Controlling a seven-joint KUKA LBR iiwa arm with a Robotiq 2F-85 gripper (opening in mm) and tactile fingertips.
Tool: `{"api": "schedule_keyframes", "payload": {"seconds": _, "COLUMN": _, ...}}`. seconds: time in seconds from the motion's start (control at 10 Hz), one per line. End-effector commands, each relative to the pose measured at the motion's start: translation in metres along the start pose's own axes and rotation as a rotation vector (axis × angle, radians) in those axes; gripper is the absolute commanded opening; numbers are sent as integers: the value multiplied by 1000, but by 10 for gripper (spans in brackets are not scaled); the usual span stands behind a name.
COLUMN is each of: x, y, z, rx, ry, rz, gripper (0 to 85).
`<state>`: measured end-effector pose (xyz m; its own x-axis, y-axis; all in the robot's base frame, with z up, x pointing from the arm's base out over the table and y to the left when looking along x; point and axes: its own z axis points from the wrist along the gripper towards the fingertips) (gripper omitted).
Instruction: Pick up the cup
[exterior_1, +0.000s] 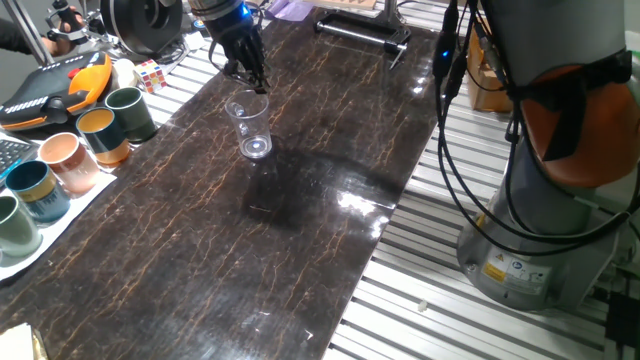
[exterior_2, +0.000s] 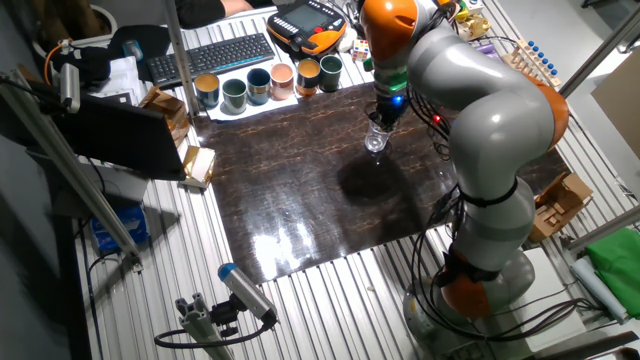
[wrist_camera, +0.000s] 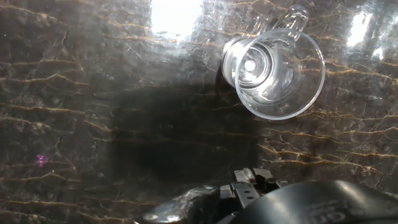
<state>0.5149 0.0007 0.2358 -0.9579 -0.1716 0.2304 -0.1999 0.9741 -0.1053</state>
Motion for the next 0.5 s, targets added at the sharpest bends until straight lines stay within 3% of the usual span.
{"api": "schedule_keyframes", "payload": {"seconds": 0.0, "x": 0, "y": 0, "z": 0, "rx": 0, "ry": -1, "rz": 0, "gripper": 7}}
{"api": "schedule_keyframes", "payload": {"seconds": 0.4, "x": 0, "y": 0, "z": 0, "rx": -1, "ry": -8, "rz": -1, "gripper": 7}}
